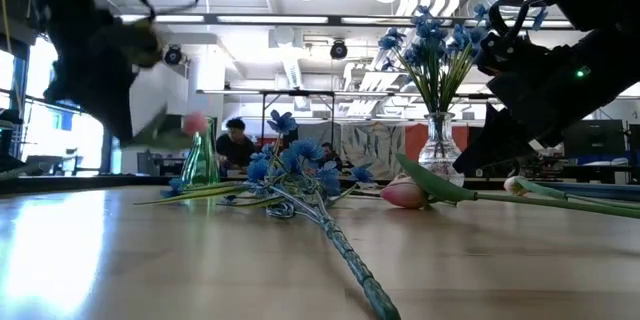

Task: Sort flowers into vase by color
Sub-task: Put the bottom left pink tulip into the green vase

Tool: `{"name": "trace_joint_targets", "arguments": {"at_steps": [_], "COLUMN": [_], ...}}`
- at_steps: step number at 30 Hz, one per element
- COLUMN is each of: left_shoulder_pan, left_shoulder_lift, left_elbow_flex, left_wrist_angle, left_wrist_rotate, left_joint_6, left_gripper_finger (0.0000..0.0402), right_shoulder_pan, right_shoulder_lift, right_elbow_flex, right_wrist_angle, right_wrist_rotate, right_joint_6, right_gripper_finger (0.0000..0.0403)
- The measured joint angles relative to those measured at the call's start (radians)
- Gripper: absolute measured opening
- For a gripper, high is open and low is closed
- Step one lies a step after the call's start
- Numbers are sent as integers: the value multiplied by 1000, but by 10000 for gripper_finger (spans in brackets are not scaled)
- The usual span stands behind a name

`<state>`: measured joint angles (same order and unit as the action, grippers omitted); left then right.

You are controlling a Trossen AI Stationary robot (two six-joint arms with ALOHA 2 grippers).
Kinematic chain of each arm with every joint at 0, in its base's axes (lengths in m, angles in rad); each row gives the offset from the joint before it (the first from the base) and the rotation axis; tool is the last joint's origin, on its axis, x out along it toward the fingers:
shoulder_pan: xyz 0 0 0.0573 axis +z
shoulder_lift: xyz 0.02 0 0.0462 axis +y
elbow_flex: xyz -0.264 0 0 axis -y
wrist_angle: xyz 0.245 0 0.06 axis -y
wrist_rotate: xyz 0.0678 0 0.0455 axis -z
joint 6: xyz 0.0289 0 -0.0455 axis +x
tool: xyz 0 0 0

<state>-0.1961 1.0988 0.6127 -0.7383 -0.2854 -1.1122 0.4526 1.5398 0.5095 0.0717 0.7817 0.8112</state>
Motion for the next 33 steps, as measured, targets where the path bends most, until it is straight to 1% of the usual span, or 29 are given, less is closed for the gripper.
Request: {"name": "trace_joint_targets", "arguments": {"at_steps": [3, 5, 8, 10, 12, 15, 18, 20, 23, 25, 27, 30, 33], "left_shoulder_pan": [29, 42, 68, 85, 96, 104, 103, 103, 103, 103, 103, 104, 106], "left_shoulder_lift": [3, 6, 5, 4, 3, 3, 4, 16, 50, 84, 120, 168, 201], "left_elbow_flex": [-89, -122, -133, -133, -134, -133, -133, -133, -133, -133, -133, -128, -124], "left_wrist_angle": [100, 128, 88, 51, 43, 72, 103, 102, 109, 128, 157, 165, 144], "left_wrist_rotate": [61, 66, 94, 113, 131, 167, 202, 205, 208, 229, 246, 250, 250], "left_joint_6": [-2, 14, 41, 64, 102, 136, 146, 146, 146, 146, 151, 165, 173], "left_gripper_finger": [0, 0, 4, 15, 33, 71, 114, 138, 156, 156, 146, 119, 83], "right_shoulder_pan": [0, -1, -1, -1, -1, -9, -24, -35, -52, -58, -62, -67, -67], "right_shoulder_lift": [0, 0, 0, 0, 0, 0, 0, 0, 0, 0, 0, 0, 0], "right_elbow_flex": [0, 0, 0, 0, 0, 0, 0, 0, 0, 0, 0, 0, 0], "right_wrist_angle": [1, 3, 7, 14, 14, 15, 15, 15, 15, 15, 15, 15, 15], "right_wrist_rotate": [1, 1, 1, 1, 1, 1, 1, 1, 1, 1, 1, 1, 1], "right_joint_6": [0, 0, -1, -4, -5, -7, -7, -8, -8, -8, -8, -8, -9], "right_gripper_finger": [1, 1, 1, 1, 1, 1, 1, 1, 1, 1, 1, 1, 1]}}
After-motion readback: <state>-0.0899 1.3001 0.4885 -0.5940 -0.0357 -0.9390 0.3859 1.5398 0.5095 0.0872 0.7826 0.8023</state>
